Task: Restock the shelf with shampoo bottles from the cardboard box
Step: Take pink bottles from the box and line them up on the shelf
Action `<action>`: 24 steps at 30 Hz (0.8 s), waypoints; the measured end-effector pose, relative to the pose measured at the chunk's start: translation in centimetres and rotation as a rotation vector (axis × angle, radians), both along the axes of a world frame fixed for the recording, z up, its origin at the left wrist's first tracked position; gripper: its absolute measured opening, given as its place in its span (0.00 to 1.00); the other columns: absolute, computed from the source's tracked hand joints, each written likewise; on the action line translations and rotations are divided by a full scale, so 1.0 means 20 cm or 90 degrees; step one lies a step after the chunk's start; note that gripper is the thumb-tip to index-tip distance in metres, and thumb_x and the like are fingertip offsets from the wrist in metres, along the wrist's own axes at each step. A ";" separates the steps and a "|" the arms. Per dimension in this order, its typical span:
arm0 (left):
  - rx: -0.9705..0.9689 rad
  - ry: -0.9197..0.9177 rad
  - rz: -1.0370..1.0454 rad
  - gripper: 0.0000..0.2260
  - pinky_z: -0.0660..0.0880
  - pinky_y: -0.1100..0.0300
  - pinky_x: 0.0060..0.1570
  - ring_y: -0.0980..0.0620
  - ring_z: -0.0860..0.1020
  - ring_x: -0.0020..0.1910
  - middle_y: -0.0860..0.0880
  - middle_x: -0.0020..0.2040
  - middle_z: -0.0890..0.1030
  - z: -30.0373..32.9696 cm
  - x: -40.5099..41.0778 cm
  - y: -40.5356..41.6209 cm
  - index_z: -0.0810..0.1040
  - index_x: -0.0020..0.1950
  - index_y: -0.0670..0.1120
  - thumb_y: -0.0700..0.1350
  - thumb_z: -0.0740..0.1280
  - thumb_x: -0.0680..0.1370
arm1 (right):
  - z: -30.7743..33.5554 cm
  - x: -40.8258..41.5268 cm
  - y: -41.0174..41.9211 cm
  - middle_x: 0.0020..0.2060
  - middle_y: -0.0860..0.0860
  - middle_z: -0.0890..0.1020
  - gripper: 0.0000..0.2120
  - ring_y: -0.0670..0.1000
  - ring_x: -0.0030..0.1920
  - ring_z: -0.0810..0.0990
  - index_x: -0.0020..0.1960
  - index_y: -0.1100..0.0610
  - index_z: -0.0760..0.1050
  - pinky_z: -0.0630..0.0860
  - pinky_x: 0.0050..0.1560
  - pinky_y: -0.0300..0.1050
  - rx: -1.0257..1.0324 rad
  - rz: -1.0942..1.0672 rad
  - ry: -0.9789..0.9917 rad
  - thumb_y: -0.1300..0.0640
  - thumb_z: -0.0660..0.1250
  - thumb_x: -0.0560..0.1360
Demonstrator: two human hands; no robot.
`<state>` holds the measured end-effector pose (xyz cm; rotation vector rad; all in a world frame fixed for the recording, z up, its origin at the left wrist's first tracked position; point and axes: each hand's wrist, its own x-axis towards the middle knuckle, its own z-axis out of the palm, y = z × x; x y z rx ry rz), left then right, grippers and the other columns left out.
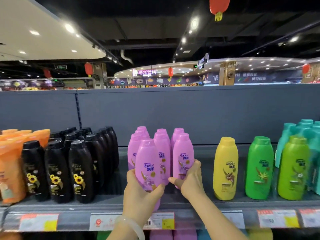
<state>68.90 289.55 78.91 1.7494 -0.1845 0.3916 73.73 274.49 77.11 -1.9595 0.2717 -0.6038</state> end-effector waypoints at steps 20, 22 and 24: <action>-0.004 -0.021 -0.018 0.26 0.70 0.70 0.35 0.60 0.77 0.43 0.55 0.44 0.77 0.05 0.09 0.00 0.66 0.54 0.48 0.41 0.78 0.64 | 0.02 0.08 0.03 0.58 0.56 0.71 0.39 0.56 0.60 0.73 0.64 0.57 0.59 0.76 0.59 0.53 -0.051 -0.123 0.147 0.54 0.79 0.62; -0.009 -0.020 -0.023 0.27 0.70 0.70 0.35 0.60 0.77 0.43 0.56 0.44 0.77 0.05 0.09 0.00 0.65 0.54 0.49 0.41 0.78 0.64 | 0.03 0.06 0.03 0.58 0.56 0.71 0.39 0.56 0.61 0.72 0.64 0.57 0.59 0.76 0.60 0.52 -0.050 -0.125 0.145 0.54 0.79 0.62; -0.011 -0.023 -0.025 0.26 0.71 0.69 0.36 0.60 0.77 0.44 0.56 0.45 0.77 0.04 0.09 -0.01 0.66 0.54 0.50 0.41 0.78 0.64 | 0.03 0.05 0.03 0.59 0.56 0.70 0.40 0.55 0.61 0.71 0.65 0.58 0.59 0.75 0.60 0.52 -0.057 -0.124 0.138 0.54 0.79 0.62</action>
